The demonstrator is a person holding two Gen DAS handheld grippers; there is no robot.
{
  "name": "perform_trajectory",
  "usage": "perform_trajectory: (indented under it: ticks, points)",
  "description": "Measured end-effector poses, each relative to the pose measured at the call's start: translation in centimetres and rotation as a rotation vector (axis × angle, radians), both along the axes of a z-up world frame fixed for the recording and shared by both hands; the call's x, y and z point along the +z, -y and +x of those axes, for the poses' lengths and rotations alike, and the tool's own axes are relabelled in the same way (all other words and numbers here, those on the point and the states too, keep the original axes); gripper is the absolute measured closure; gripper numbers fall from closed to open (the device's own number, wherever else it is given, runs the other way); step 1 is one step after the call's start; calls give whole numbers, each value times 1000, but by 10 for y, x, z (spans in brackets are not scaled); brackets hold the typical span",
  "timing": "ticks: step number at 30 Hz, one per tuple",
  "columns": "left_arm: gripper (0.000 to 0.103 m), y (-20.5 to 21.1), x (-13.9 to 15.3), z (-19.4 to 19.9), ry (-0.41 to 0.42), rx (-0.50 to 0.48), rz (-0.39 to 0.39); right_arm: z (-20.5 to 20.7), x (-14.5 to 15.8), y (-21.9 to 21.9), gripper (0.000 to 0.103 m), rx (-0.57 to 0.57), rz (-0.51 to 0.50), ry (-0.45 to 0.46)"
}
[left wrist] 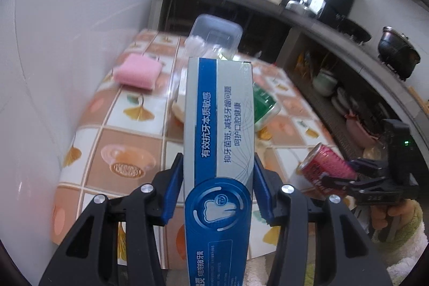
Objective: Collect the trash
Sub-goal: 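Lift the red can and blue toothpaste box off the table with both grippers, then carry both items to the blue wastebasket and open both grippers over it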
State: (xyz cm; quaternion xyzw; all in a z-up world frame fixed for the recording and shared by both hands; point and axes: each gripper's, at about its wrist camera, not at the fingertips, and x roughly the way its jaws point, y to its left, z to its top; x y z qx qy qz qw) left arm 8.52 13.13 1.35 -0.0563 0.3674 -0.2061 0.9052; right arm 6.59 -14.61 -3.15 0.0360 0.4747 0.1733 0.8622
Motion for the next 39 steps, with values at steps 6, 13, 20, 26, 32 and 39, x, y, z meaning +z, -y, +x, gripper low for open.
perform_trajectory:
  ticks: [6,13,20,26,32,39]
  points:
    - [56,-1,27,-17,96,-13,-34,-4,10,9,39,-20,43,24]
    - [56,11,49,-20,156,-52,-76,-16,22,26,39,-63,89,58]
    - [56,41,63,-10,178,-136,-109,-32,30,49,39,-142,120,82]
    - [56,84,72,1,187,-247,-138,-52,33,81,39,-246,141,103]
    - [56,150,75,14,154,-388,-144,-75,32,125,39,-376,173,116]
    - [56,251,76,20,98,-583,-172,-117,27,194,39,-583,183,121]
